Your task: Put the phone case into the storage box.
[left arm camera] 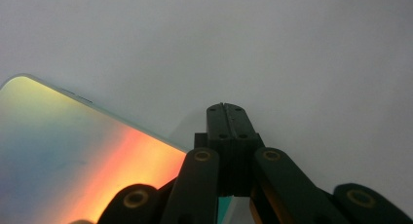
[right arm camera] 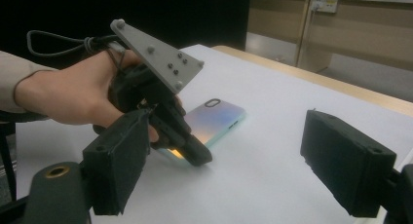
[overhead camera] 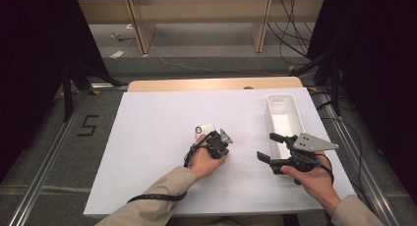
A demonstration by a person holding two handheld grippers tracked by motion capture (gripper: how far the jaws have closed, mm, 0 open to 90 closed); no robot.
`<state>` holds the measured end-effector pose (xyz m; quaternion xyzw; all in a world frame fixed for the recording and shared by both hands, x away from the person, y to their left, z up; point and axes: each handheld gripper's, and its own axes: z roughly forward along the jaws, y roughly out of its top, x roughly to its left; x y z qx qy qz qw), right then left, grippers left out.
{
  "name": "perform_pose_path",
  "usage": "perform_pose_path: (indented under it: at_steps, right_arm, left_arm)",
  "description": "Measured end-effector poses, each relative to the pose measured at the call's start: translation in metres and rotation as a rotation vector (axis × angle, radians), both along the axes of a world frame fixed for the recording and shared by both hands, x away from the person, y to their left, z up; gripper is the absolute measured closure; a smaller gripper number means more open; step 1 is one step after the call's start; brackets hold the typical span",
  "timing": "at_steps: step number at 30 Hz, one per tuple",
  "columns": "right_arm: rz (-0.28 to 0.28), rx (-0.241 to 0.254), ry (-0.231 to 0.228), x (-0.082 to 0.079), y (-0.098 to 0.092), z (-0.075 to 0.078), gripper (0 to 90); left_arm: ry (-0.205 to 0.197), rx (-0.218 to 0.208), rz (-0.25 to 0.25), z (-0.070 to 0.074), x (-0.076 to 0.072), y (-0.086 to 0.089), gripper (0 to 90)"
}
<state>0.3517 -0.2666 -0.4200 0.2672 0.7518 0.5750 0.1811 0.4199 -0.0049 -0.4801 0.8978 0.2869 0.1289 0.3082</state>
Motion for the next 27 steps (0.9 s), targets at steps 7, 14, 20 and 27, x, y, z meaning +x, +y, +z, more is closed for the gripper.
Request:
perform_pose_path:
  at_steps: [7, 14, 20, 27]
  right_arm:
    - [-0.001, 0.000, 0.002, 0.000, -0.001, 0.000, 19.1]
    - [-0.006, 0.003, 0.002, 0.000, -0.002, 0.000, 19.1]
    - [-0.005, 0.003, 0.005, 0.000, -0.002, 0.000, 19.2]
    - [-0.008, 0.005, 0.005, 0.001, -0.003, 0.000, 19.3]
  left_arm:
    - [0.017, -0.006, -0.008, 0.000, -0.002, 0.007, 90.0]
    - [0.039, 0.004, 0.002, 0.002, -0.005, 0.014, 90.0]
    - [0.052, 0.009, 0.014, 0.003, -0.007, 0.020, 90.0]
    - [0.066, 0.025, 0.021, 0.004, -0.011, 0.029, 90.0]
